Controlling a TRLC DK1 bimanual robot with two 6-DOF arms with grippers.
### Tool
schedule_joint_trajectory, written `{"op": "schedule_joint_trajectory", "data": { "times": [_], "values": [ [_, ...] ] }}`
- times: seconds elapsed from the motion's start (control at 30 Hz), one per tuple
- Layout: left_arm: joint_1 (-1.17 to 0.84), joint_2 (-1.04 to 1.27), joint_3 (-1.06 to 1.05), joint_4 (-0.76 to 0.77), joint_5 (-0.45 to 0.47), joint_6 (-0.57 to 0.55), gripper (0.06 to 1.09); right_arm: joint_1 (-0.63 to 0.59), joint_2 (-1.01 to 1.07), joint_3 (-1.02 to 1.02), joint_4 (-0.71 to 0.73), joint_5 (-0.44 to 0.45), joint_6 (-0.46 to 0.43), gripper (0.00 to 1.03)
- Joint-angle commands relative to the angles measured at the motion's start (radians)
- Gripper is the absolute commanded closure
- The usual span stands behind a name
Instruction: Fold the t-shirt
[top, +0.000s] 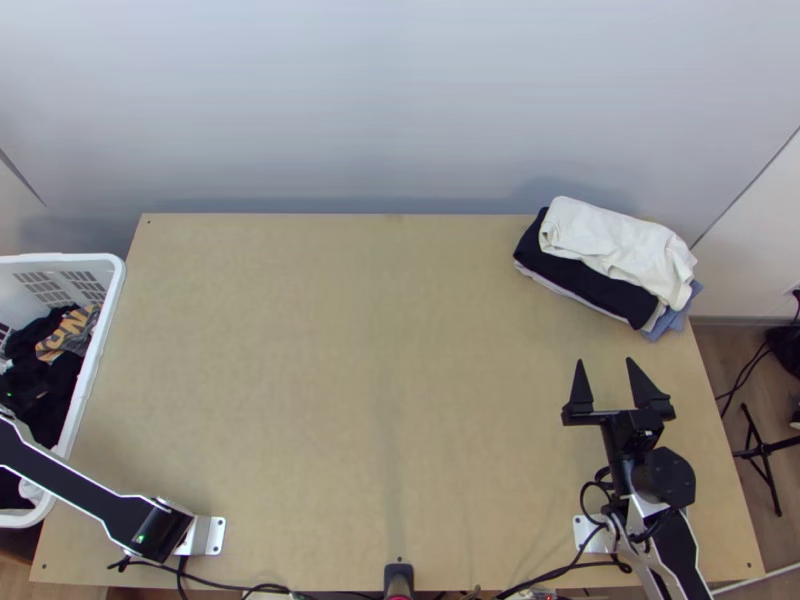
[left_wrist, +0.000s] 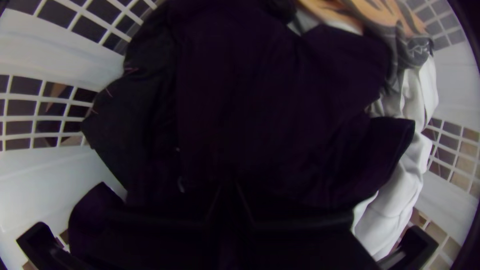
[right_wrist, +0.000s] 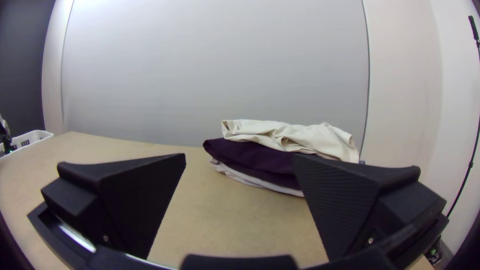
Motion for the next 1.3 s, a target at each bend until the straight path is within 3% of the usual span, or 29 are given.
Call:
{"op": "schedule_joint_trajectory", "data": {
  "times": [0.0, 0.23, 0.63, 0.97, 1.27],
  "values": [
    [0.0, -0.079, 0.132, -0.049, 0.082, -0.08, 1.05, 0.0, 0.0, 0.0, 0.0, 0.0, 0.0, 0.04],
    [-0.075, -0.372, 0.197, -0.004, 0.099, -0.213, 1.05, 0.0, 0.0, 0.0, 0.0, 0.0, 0.0, 0.04],
    [-0.247, -0.87, 0.146, -0.105, 0.312, -0.362, 1.05, 0.0, 0.0, 0.0, 0.0, 0.0, 0.0, 0.04],
    [-0.622, -1.145, 0.047, -0.285, 0.311, -0.397, 1.05, 0.0, 0.0, 0.0, 0.0, 0.0, 0.0, 0.04],
    [-1.059, -1.334, -0.26, -0.277, 0.246, -0.486, 1.05, 0.0, 0.0, 0.0, 0.0, 0.0, 0.0, 0.04]
  ]
}}
